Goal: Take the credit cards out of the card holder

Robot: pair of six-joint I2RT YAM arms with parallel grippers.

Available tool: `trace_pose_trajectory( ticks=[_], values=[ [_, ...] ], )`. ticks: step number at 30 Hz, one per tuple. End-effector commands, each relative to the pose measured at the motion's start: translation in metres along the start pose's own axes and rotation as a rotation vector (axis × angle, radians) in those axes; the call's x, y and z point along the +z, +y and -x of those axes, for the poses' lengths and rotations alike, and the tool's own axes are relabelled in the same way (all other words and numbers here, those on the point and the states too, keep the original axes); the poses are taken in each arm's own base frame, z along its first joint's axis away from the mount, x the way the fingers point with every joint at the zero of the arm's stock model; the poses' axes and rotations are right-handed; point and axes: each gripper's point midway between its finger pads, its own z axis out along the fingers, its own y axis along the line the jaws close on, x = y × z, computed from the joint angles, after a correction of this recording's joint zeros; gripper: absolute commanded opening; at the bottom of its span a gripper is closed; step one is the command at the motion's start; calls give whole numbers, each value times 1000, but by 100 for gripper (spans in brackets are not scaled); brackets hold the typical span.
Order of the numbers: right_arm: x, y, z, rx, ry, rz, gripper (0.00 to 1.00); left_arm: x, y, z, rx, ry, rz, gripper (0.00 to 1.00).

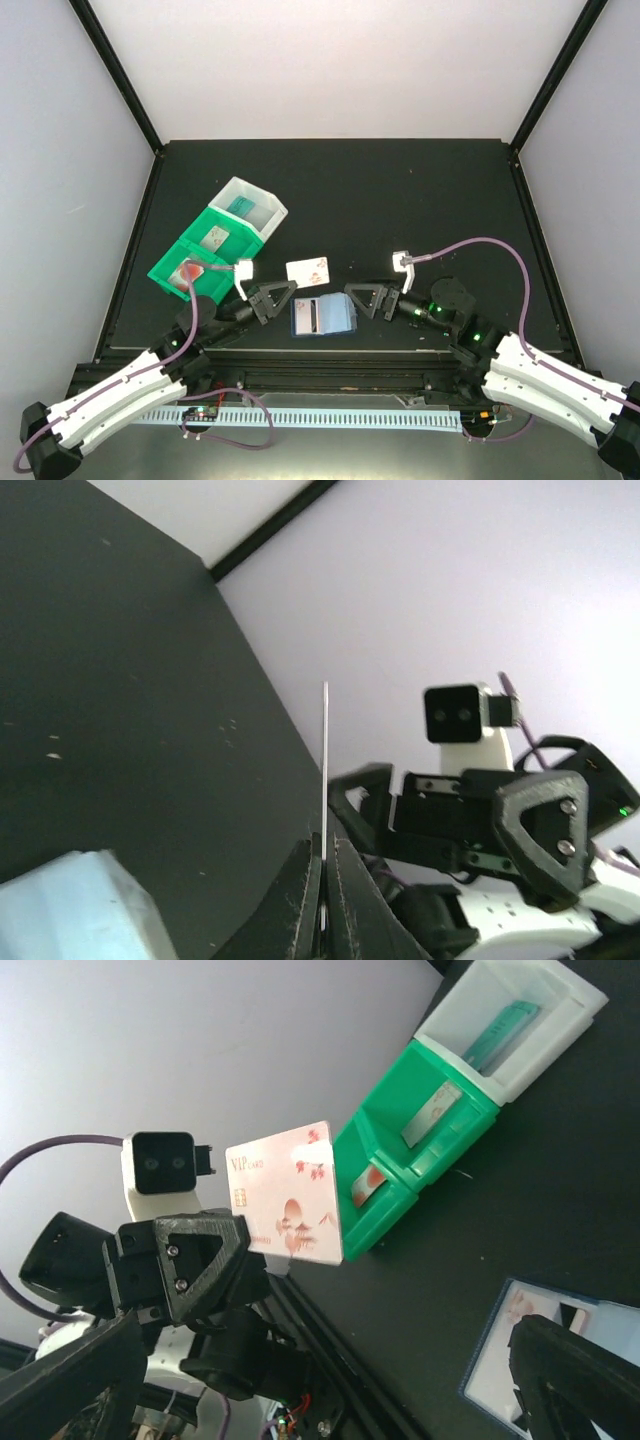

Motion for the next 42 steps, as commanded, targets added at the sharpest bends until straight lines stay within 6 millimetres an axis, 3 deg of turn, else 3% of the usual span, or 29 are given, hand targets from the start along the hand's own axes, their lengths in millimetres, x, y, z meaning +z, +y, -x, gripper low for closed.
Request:
trace_pose_trajectory(
  ticks=[1, 10, 15, 23, 28, 35, 42],
  values=[
    [-4, -4, 6, -33, -11, -60, 100, -8, 31, 12, 18, -92, 157, 2],
    [-5, -29, -12, -35, 44, -141, 100, -32, 63, 41, 48, -242, 383, 1],
    [-5, -34, -11, -29, 36, -164, 100, -42, 85, 55, 47, -290, 538, 2],
    [-8, -34, -8, -78, 52, -202, 100, -42, 111, 71, 16, -294, 680, 2],
    [-9, -35, -7, -91, 52, -213, 100, -64, 132, 92, -30, -398, 850, 2],
    [-9, -34, -6, -103, 56, -217, 100, -89, 139, 122, -17, -473, 1044, 2],
    [-14, -34, -1, -102, 43, -250, 100, -103, 153, 135, -56, -533, 1153, 2]
  ],
)
